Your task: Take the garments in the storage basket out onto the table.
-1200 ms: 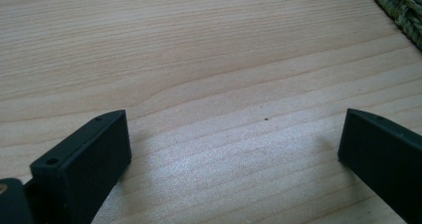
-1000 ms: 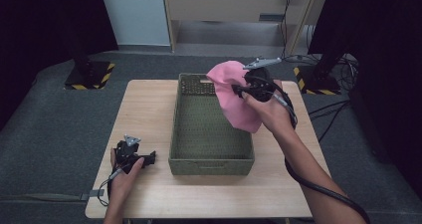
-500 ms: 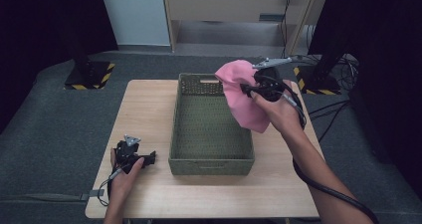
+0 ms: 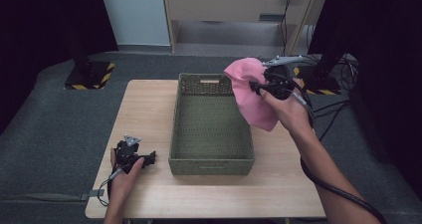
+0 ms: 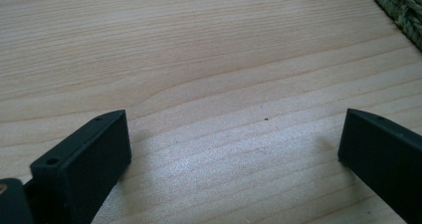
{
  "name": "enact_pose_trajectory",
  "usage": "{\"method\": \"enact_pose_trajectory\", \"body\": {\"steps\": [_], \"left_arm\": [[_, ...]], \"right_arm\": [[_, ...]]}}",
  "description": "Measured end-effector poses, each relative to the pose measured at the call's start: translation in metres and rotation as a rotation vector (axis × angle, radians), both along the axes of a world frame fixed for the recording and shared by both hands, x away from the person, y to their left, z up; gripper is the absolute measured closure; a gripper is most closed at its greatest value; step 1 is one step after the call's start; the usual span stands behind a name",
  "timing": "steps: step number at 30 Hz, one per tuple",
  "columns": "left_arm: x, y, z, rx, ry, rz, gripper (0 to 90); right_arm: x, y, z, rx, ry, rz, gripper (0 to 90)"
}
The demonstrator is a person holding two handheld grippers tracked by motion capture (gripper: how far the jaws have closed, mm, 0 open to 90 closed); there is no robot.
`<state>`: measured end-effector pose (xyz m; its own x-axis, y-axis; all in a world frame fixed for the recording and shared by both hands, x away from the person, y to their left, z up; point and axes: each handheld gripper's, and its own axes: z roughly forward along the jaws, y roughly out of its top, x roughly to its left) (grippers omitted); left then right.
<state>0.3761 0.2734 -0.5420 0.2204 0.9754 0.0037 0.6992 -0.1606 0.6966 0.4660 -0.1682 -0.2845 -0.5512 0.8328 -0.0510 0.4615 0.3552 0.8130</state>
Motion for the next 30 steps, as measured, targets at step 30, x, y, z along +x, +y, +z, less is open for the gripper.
{"method": "enact_pose_trajectory", "body": {"steps": [30], "left_arm": [[0.000,0.000,0.000,0.000,0.000,0.000,0.0]], "right_arm": [[0.011,-0.045,-0.014,-0.025,0.023,-0.101,69.1]]}}
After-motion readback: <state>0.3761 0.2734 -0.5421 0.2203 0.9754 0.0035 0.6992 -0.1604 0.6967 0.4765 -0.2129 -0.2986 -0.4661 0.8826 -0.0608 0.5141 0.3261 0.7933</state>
